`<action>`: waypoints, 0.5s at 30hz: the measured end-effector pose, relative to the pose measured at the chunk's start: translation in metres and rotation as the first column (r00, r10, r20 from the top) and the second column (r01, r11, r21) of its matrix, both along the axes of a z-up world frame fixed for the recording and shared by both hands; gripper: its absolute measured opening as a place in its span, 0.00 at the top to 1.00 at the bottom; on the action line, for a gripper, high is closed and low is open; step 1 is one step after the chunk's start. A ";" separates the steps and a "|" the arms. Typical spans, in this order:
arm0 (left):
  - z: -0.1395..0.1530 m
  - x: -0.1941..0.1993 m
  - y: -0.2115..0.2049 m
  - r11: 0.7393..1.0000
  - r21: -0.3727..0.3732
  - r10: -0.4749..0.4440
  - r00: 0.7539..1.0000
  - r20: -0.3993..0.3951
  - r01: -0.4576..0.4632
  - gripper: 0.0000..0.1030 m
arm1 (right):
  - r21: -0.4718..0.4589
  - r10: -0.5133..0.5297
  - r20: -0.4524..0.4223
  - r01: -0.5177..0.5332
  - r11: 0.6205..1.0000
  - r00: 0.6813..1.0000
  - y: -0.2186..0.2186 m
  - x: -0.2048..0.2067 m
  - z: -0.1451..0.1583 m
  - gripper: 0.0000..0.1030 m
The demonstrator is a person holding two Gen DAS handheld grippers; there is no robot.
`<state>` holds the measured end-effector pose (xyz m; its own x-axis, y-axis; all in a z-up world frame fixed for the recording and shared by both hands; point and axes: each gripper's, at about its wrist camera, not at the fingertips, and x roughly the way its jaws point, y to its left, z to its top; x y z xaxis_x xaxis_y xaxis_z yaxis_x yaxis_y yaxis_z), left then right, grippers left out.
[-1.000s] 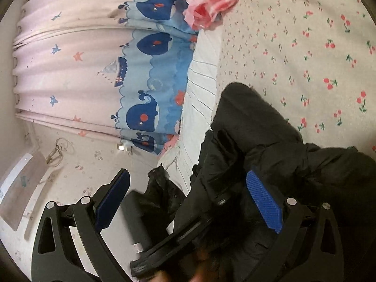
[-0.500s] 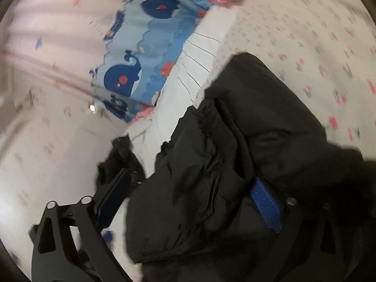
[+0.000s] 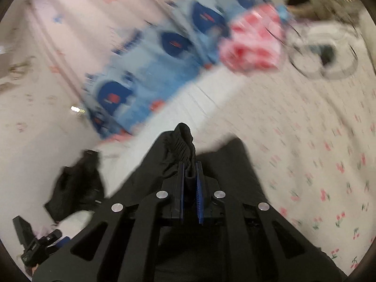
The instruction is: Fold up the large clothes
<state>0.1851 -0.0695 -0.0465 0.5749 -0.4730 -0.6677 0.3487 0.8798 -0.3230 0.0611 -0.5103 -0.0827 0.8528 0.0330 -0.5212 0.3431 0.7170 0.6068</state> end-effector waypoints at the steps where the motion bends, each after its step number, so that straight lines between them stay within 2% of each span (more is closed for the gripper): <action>1: -0.013 0.005 -0.007 1.000 0.031 0.000 1.000 -0.029 0.001 0.07 | 0.019 -0.003 -0.045 0.004 1.000 0.999 -0.003 0.003 -0.016 0.92; 2: -0.036 0.013 -0.014 0.996 0.087 0.009 0.997 -0.078 -0.002 0.07 | 0.039 -0.004 -0.082 0.007 0.999 0.997 -0.005 0.006 -0.030 0.92; 4: -0.059 0.019 -0.021 0.991 0.132 0.003 0.994 -0.113 0.012 0.07 | 0.067 -0.009 -0.114 0.017 0.998 0.993 -0.012 0.003 -0.040 0.91; 6: -0.054 0.013 -0.021 0.990 0.142 0.005 0.995 -0.103 0.010 0.07 | 0.067 -0.039 -0.109 0.046 0.997 0.993 -0.014 -0.003 -0.030 0.89; 8: -0.035 0.004 -0.017 0.995 0.098 -0.009 0.997 -0.074 0.016 0.07 | -0.003 -0.112 -0.071 0.112 0.994 0.991 -0.013 -0.016 -0.009 0.85; 9: -0.024 -0.001 -0.013 0.996 0.081 -0.017 0.999 -0.038 0.020 0.07 | -0.066 -0.147 -0.012 0.146 0.987 0.989 -0.007 -0.025 0.009 0.84; 11: -0.006 -0.009 -0.010 0.996 0.089 -0.022 0.999 0.034 0.019 0.07 | -0.142 -0.118 0.109 0.133 0.981 0.987 0.010 -0.035 0.036 0.71; 12: -0.002 -0.009 -0.008 0.995 0.096 -0.019 0.998 0.055 0.013 0.07 | -0.210 -0.060 0.169 0.095 0.973 0.984 0.027 -0.034 0.050 0.53; 13: -0.001 -0.007 -0.005 0.995 0.100 -0.017 0.998 0.060 0.011 0.07 | -0.246 -0.015 0.184 0.060 0.967 0.983 0.038 -0.030 0.057 0.35; 14: -0.006 -0.003 -0.004 0.995 0.103 -0.012 0.999 0.046 0.007 0.07 | -0.289 0.085 0.165 -0.035 0.957 0.983 0.057 -0.018 0.057 0.33; 15: -0.012 0.003 -0.003 0.994 0.106 -0.004 1.000 0.028 0.001 0.07 | -0.297 0.121 0.132 -0.078 0.952 0.984 0.066 -0.011 0.054 0.33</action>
<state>0.1877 -0.0728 -0.0587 0.5931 -0.4018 -0.6977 0.3585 0.9077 -0.2180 0.0504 -0.4441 -0.0289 0.9205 -0.0119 -0.3905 0.1841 0.8949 0.4065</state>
